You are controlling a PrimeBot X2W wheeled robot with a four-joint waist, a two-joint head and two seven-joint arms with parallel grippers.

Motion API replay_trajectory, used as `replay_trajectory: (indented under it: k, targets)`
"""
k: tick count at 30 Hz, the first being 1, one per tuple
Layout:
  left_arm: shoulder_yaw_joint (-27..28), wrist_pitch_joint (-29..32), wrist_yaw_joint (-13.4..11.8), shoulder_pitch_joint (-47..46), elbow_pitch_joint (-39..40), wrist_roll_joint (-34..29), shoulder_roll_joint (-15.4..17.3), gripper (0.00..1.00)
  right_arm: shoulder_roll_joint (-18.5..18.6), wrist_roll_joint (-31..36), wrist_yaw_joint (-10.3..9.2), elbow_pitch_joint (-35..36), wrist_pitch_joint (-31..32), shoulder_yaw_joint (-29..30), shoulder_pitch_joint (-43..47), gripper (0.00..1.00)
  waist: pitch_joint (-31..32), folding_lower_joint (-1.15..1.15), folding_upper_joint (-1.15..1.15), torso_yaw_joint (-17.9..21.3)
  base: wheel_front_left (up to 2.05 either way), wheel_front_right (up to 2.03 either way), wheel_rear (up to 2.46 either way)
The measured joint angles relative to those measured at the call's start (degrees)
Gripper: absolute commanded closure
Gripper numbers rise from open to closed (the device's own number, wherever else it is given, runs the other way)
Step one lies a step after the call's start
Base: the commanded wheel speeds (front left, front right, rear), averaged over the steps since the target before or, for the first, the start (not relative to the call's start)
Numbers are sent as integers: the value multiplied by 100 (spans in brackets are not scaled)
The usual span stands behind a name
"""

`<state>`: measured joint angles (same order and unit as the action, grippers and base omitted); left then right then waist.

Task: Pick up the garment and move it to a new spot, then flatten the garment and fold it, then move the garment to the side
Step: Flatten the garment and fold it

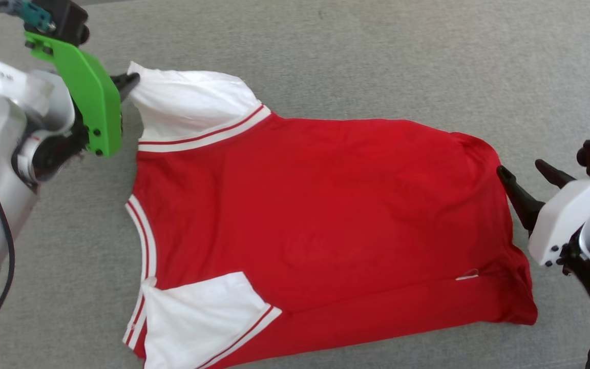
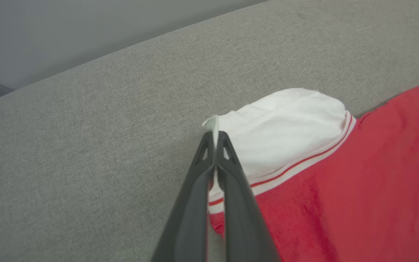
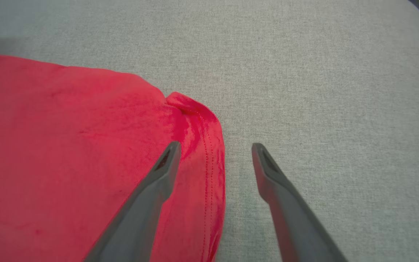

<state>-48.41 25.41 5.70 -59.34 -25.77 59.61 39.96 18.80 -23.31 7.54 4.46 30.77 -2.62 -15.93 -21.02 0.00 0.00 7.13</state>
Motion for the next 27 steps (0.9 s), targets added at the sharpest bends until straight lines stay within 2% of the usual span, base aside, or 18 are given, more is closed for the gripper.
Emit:
replay_trajectory:
  k: [5,13,20,27]
  targets:
    - [-2,-119,-393,562,1127,10,272,100,74,-86,0,-110,1096,99,-387,0,84,0,0,-287,0,0,0]
    - [16,-281,-912,1194,2481,65,584,100,237,-125,0,-528,2100,53,-1051,0,104,0,0,-642,0,0,0]
    - [8,-353,-1100,1326,3076,37,656,100,461,-94,0,-1046,2372,-279,-1482,0,13,0,0,-825,0,0,0]
    - [5,-370,-1150,1326,3262,-14,655,100,599,-32,0,-1472,2447,-733,-1669,0,-145,0,0,-897,0,0,0]
